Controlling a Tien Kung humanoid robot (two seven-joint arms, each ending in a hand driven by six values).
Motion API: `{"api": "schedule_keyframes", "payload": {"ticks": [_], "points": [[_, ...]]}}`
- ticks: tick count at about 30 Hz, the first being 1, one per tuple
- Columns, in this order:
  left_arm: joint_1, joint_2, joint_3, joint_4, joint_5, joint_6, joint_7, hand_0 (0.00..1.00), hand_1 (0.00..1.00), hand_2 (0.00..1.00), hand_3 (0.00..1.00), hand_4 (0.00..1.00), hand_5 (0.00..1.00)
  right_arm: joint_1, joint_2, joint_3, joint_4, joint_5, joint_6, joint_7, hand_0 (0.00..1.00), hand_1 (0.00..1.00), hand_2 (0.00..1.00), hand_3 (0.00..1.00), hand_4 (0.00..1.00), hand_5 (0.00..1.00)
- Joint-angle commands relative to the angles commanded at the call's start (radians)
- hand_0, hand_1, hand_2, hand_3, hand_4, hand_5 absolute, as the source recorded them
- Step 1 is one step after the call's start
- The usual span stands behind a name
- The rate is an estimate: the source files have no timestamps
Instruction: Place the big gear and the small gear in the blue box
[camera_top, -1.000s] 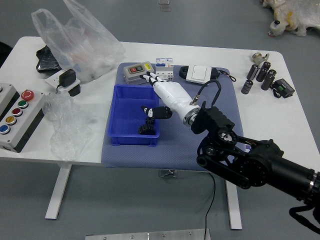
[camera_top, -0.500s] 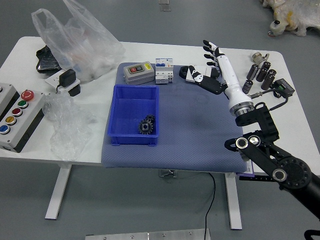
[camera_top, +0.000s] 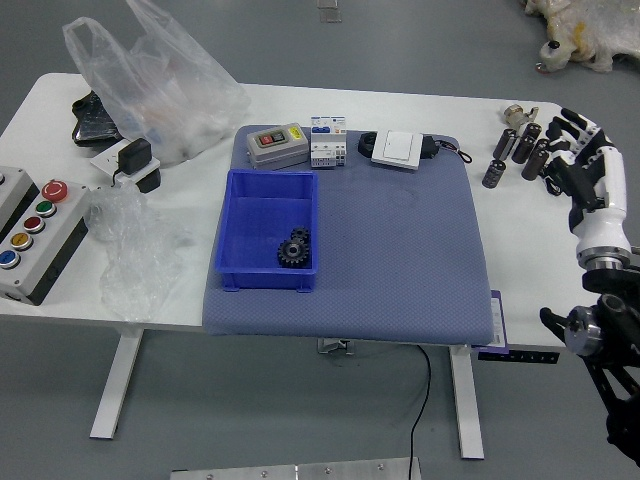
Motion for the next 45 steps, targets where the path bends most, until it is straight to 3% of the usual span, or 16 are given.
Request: {"api": "schedule_keyframes", "payload": {"ticks": [1,10,12,13,24,25,45], "points": [[-0.002,0.001,0.005,0.000,-0.004,-0.001,-0.003,0.623,0.411,0.442,0.638,0.658,0.365,-0.005,-0.001,0.022,0.005,0.017,0.001,0.003,0.768,0.707,0.734,0.678,0.770,0.489],[-0.006,0.000,0.017,0.000,-0.008,-0.005,-0.006,0.623,0.437,0.460,0.640,0.660,0.363,-0.023,0.003,0.152,0.014,0.055,0.005,0.008,0.760,0.702,0.724,0.668,0.768,0.470],[-0.005,0.002,0.017,0.000,-0.006,-0.006,-0.005,0.623,0.437,0.460,0.640,0.660,0.363,-0.026,0.006,0.156,0.015,0.057,0.005,0.008,0.760,0.702,0.724,0.668,0.768,0.470],[-0.006,0.004,0.018,0.000,-0.007,-0.006,-0.006,0.623,0.486,0.489,0.640,0.660,0.361,-0.026,0.005,0.157,0.015,0.057,0.005,0.008,0.762,0.699,0.721,0.666,0.769,0.435],[-0.023,0.021,0.031,0.000,-0.007,-0.011,-0.012,0.623,0.487,0.498,0.640,0.661,0.358,-0.027,0.004,0.159,0.012,0.051,0.002,0.006,0.764,0.697,0.719,0.665,0.764,0.424],[-0.023,0.022,0.030,0.000,-0.005,-0.011,-0.012,0.623,0.488,0.505,0.639,0.660,0.356,-0.028,0.004,0.160,0.013,0.050,0.002,0.006,0.763,0.697,0.718,0.666,0.764,0.464],[-0.031,0.046,0.032,0.000,0.016,-0.012,-0.009,0.624,0.491,0.511,0.637,0.660,0.350,-0.032,0.005,0.150,0.029,0.062,0.006,0.014,0.761,0.695,0.717,0.666,0.765,0.479]]}}
